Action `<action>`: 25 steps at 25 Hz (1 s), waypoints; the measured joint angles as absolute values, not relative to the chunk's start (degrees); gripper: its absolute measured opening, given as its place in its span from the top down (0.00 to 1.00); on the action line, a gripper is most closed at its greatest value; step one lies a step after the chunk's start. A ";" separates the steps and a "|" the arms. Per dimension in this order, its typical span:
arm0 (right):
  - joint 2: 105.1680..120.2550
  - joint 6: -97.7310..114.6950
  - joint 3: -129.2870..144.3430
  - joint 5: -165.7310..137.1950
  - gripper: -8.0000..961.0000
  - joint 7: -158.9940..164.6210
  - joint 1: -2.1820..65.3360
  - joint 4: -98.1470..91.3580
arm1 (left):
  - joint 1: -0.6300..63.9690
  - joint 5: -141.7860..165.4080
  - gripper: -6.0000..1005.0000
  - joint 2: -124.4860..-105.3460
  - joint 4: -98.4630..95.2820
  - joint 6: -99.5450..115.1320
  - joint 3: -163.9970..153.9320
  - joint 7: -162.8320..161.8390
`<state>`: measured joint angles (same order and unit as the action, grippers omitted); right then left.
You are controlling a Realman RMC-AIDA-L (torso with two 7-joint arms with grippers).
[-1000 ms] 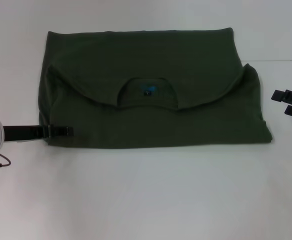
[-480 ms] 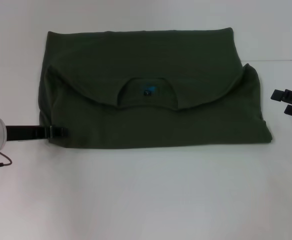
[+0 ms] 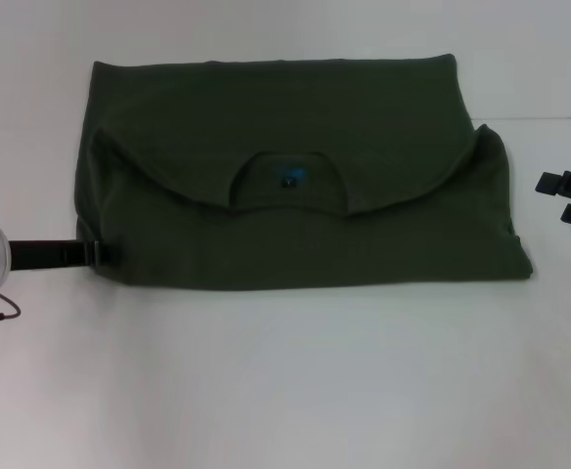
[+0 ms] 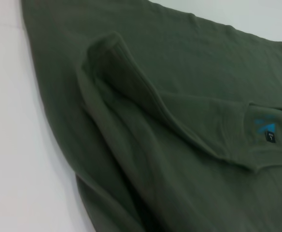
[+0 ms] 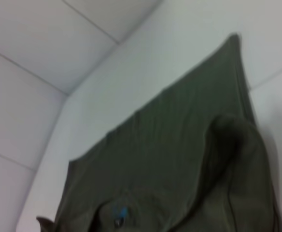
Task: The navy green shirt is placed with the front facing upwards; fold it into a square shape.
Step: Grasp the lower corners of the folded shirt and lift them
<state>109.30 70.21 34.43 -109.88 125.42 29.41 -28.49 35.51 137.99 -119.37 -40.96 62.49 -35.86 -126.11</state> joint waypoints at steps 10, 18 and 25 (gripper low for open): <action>106.51 75.27 37.65 -128.76 0.04 145.98 35.28 -36.33 | 35.64 137.87 0.97 -119.15 -41.13 62.52 -35.68 -125.72; 107.06 78.20 37.71 -141.81 0.04 153.14 41.56 -37.08 | 36.10 137.57 0.97 -119.02 -41.14 63.00 -35.68 -125.42; 107.48 80.16 37.71 -148.83 0.04 156.04 44.57 -39.06 | 36.12 137.54 0.97 -118.99 -41.13 63.02 -35.68 -125.20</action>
<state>107.48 80.16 37.71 -148.83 156.04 44.57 -39.06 36.12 137.54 -118.99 -41.13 63.02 -35.68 -125.20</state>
